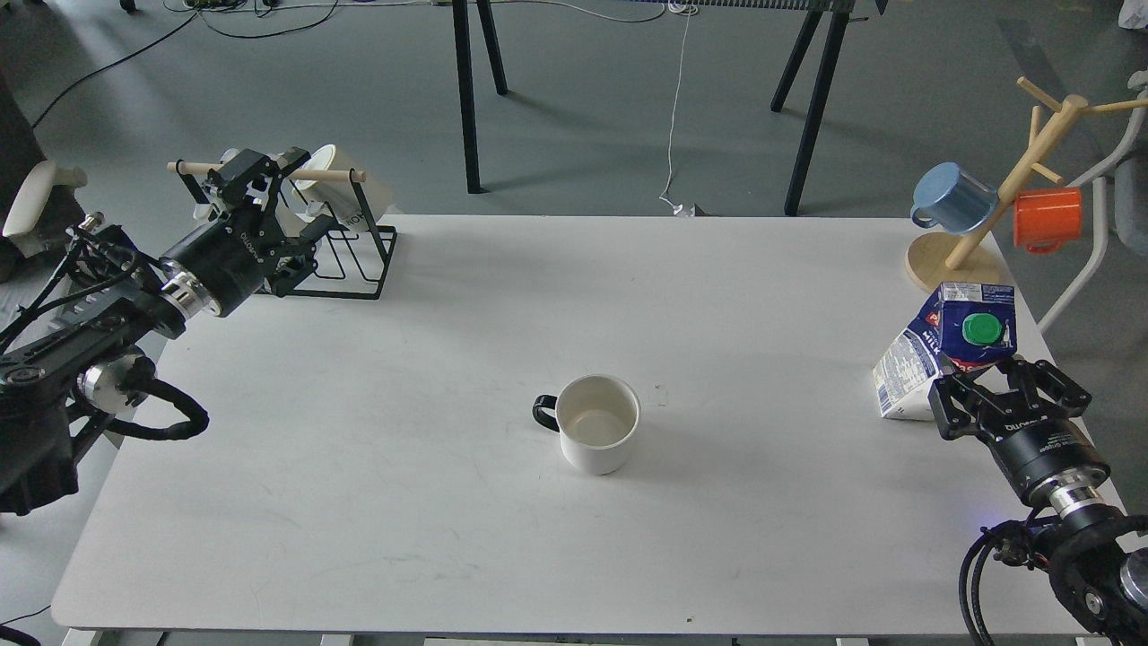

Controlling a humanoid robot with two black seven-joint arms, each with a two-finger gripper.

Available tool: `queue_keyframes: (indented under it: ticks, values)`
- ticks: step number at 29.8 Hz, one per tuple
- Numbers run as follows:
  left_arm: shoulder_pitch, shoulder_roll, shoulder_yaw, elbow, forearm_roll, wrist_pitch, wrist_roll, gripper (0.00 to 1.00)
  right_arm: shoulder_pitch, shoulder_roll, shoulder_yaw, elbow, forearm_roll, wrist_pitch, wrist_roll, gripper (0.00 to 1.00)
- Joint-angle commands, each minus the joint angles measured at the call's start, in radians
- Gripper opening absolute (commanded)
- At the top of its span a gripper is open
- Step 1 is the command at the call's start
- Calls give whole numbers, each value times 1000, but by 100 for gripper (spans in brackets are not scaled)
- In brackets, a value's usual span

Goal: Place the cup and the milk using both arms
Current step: 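Carry the milk carton with the right gripper next to the white mug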

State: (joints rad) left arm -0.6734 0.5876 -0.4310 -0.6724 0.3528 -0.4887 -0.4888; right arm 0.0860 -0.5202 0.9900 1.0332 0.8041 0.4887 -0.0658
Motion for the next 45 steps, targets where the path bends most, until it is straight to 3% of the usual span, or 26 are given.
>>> queue_keyframes:
  ticks: [1,16,30,45]
  values:
    - [2,0,0,13,0,0,0,92,0,2,-1,-2,0,0,0,38]
    - [6,-14,6,20,0,0,0,92,24,42,-11,62,-16,0,0,36]
    - [9,-20,8,48,0,0,0,92,47,241,-74,189,-197,0,1,36]
    - [12,-20,8,50,0,0,0,92,9,275,-139,217,-272,0,8,37]
